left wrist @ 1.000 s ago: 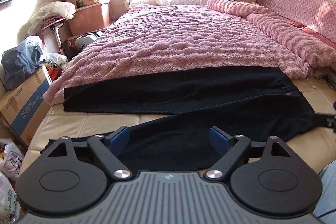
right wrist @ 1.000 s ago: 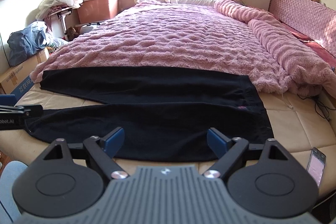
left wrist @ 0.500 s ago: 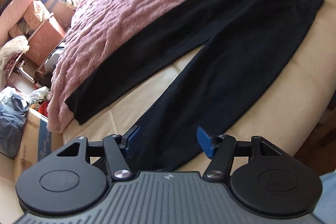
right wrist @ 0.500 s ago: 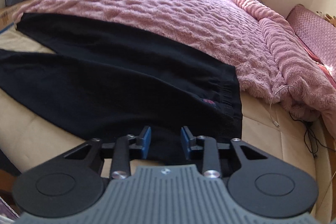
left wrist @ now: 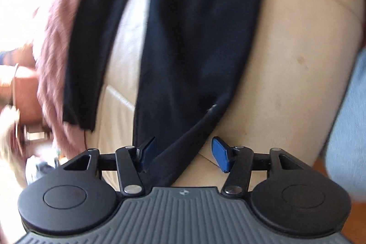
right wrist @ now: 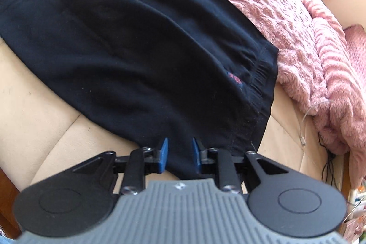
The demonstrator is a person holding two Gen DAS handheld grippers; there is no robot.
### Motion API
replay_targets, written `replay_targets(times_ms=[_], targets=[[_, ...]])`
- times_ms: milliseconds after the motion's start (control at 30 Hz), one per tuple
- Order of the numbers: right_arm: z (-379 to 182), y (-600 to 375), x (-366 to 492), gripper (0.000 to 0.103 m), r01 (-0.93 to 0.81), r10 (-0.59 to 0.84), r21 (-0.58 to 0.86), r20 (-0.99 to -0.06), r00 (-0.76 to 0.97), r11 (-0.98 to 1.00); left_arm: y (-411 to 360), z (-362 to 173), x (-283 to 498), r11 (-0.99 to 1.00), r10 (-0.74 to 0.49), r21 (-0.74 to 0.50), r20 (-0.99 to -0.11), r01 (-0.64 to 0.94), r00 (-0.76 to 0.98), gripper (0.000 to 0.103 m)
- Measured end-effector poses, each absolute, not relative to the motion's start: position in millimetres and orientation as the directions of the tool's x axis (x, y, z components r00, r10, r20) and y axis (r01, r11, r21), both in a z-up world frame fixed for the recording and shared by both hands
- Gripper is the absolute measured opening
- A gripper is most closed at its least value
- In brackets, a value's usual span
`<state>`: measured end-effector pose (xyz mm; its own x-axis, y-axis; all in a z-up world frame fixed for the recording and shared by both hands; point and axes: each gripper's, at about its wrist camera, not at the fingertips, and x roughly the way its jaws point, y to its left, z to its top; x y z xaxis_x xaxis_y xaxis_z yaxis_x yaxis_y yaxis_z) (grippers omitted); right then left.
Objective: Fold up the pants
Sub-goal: 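Grasp the black pants' leg hems with both grippers and lift them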
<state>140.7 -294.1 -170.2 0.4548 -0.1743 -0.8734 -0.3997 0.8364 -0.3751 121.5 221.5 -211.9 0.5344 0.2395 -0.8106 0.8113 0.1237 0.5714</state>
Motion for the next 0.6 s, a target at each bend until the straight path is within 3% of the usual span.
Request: replay_targets(times_ms=[233, 367, 600], targets=[[-174, -297, 145, 0.021, -0.353, -0.185, -0.371, -0.867, 0.462, 0.859, 210, -223, 126, -0.098, 0.273, 0.450, -0.845, 0.887, 0.459, 0.061], [-178, -298, 145, 0.021, -0.291, -0.232, -0.408, -0.841, 0.488, 0.866, 215, -213, 164, 0.218, 0.315, 0.360, -0.906, 0.907, 0.284, 0.037], [-172, -309, 140, 0.027, -0.180, -0.282, -0.432, -0.799, 0.531, 0.884, 277, -197, 167, 0.663, 0.204, 0.211, -0.974, 0.719, 0.098, 0.036]])
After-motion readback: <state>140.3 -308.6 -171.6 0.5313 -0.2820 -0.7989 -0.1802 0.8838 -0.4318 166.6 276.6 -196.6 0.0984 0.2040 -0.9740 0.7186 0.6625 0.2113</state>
